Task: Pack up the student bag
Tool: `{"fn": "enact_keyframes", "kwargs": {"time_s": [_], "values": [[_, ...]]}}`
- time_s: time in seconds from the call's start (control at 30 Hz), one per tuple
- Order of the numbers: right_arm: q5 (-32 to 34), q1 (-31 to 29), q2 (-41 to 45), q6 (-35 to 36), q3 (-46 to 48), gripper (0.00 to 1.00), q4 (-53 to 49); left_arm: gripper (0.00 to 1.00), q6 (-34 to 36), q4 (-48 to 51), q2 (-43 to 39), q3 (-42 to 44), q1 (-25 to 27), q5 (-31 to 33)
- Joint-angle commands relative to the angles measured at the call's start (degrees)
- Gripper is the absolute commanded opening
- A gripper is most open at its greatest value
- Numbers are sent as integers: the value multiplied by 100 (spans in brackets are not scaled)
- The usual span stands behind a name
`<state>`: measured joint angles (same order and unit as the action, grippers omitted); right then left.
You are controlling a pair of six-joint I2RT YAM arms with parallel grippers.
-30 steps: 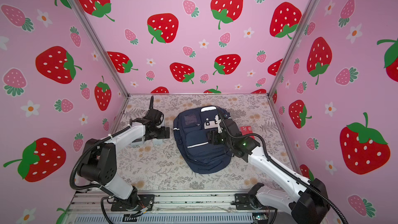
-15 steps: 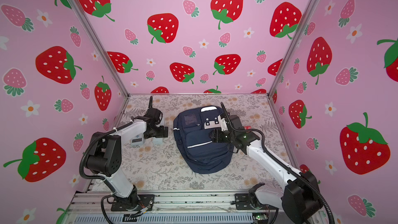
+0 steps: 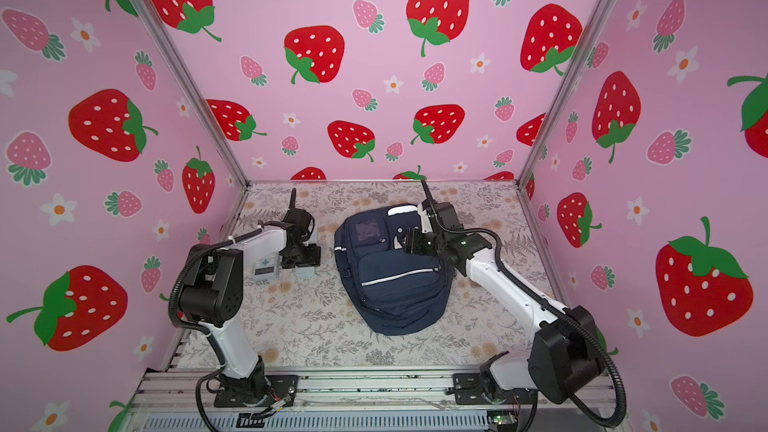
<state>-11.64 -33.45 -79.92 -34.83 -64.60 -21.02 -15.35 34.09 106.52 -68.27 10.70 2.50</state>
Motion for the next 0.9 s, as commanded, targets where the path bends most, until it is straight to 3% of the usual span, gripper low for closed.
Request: {"fn": "enact_keyframes", "kwargs": {"time_s": [0.0,0.17,0.33,0.5,0.67,0.87], "values": [[259,58,-267,-123,-501,61,-297,75,-191,238,-61,-138,85,-75],[245,84,-813,-362,-1235,60,-456,74,-283,380,141,-183,106,-18],[133,84,-975,-676,-1386,56,-130,58,-373,244,84,-232,48,-209],[4,-5,-592,-989,-1032,54,85,42,-578,119,-27,-251,55,-528],[95,-431,-162,-779,-847,56,-98,35,-676,-48,-675,-286,288,-811],[29,-1049,204,-694,-629,58,174,25,-795,-307,-2086,86,1063,-884]]}}
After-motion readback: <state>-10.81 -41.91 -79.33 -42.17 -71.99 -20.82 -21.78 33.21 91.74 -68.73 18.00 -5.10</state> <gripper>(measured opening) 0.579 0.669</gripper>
